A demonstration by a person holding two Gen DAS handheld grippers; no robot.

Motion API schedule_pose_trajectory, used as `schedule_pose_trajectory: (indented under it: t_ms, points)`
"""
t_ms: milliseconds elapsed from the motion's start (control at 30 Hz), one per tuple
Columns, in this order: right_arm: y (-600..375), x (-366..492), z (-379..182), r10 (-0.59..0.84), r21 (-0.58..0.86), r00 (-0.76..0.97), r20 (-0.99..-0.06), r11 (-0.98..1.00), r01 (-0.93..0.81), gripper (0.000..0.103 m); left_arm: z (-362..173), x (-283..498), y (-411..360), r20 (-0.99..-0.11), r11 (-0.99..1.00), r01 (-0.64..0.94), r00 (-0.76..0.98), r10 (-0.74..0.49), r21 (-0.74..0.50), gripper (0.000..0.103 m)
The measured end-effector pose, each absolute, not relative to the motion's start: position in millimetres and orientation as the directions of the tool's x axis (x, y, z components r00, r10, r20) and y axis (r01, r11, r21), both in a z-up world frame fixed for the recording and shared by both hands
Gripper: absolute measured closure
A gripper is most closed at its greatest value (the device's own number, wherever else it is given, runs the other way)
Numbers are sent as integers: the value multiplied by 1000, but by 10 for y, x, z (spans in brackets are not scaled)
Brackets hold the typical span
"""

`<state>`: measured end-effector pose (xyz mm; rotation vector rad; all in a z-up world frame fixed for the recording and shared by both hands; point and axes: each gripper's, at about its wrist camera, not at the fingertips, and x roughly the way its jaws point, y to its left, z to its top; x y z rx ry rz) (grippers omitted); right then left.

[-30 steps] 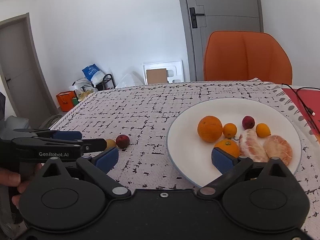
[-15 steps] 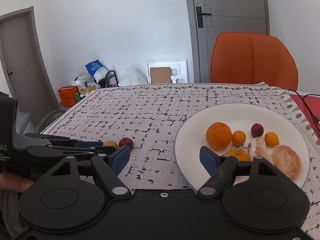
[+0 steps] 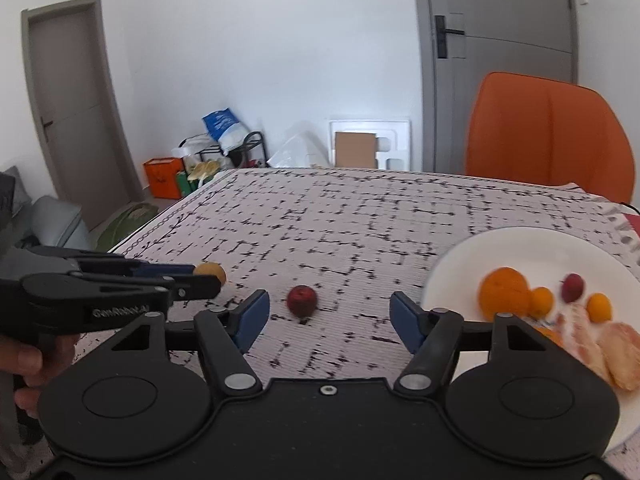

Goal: Organize fruits
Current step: 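Grasp the yellow fruit with the left gripper while the right grasps the red plum, then carry the yellow fruit and red plum over the plate with both grippers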

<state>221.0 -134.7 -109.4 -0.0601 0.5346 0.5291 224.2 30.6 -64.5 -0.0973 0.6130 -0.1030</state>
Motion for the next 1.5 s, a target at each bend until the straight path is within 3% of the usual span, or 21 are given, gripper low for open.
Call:
schedule_pose_trajectory:
  t_ms: [533, 700, 833, 967, 1500]
  points:
    - [-948, 2406, -1165, 483, 23, 682, -550, 825, -565, 50, -609, 2023, 658, -561, 991, -18, 826, -60, -132, 79]
    - [-907, 2495, -1256, 457, 8, 679, -575, 833, -553, 60, -600, 1974, 718, -557, 990, -37, 830, -46, -137, 79]
    - [-879, 2556, -1311, 451, 13, 672, -587, 835, -550, 61, -600, 1933, 766, -557, 989, -49, 830, -36, -137, 79]
    - [-823, 2585, -1352, 440, -5, 661, -608, 830, -557, 80, -589, 1916, 789, -556, 989, -54, 830, -32, -137, 79]
    - [-1153, 2353, -1065, 466, 39, 703, -538, 847, -531, 80, -484, 1955, 551, -529, 990, 5, 845, -78, -138, 79]
